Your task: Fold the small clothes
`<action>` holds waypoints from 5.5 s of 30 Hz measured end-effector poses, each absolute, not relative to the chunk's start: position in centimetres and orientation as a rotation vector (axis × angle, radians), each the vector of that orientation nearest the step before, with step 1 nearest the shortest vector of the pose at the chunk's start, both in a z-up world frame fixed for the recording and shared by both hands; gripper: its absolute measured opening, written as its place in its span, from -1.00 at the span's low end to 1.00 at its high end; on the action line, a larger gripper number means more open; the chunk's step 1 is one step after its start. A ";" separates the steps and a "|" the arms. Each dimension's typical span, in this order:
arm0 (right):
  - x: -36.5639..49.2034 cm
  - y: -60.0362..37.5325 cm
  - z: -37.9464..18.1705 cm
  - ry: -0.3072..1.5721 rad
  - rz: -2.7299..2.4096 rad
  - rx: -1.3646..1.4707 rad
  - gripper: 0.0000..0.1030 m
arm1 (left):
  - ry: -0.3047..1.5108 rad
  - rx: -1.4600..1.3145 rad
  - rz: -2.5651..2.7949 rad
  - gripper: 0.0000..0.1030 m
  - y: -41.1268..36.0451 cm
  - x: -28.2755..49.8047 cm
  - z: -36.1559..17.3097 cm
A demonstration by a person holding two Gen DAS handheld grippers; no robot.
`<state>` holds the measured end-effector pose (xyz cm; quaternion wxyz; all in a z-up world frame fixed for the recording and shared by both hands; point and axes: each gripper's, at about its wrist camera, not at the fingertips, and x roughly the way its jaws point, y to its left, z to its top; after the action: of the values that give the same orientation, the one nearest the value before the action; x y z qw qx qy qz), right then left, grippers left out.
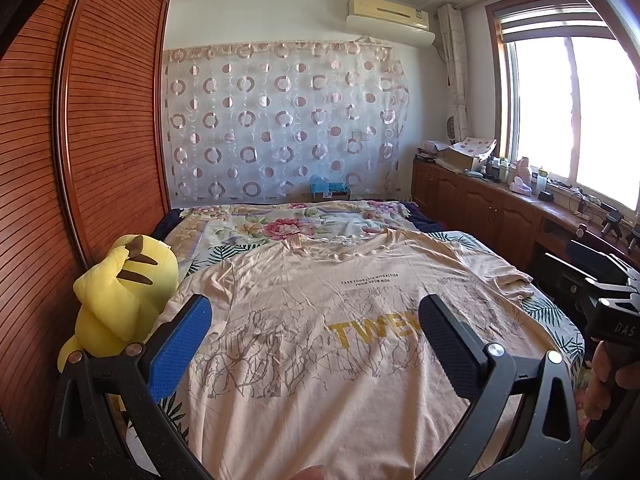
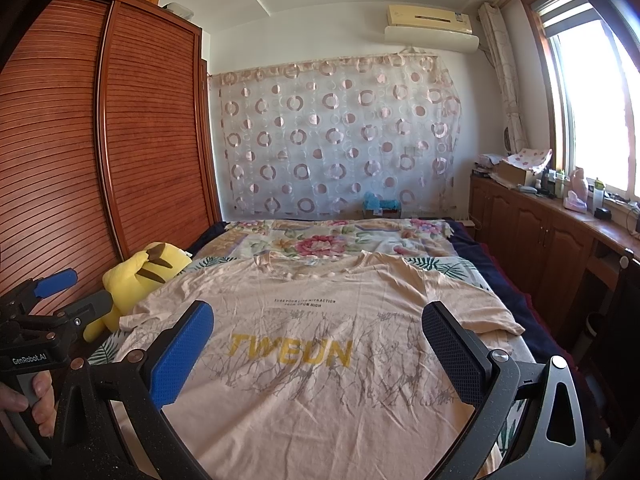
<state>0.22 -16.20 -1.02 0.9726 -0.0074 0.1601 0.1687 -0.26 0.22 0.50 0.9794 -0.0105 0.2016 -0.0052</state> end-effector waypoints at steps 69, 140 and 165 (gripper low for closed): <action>11.3 -10.7 -5.5 0.586 0.552 -0.286 0.98 | 0.837 -0.053 -0.101 -0.88 13.6 18.3 -4.1; 28.0 3.1 -5.8 0.724 0.549 -0.430 0.02 | 0.916 -0.022 -0.008 0.99 15.8 15.7 -12.8; 15.3 -20.6 -6.4 0.627 0.439 -0.281 0.02 | 0.759 -0.048 -0.125 0.93 11.8 13.1 -8.0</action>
<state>15.30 -20.64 -6.44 0.9181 -0.1364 0.3049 0.2135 13.14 11.79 -7.97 0.9267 -0.0235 0.3702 -0.0610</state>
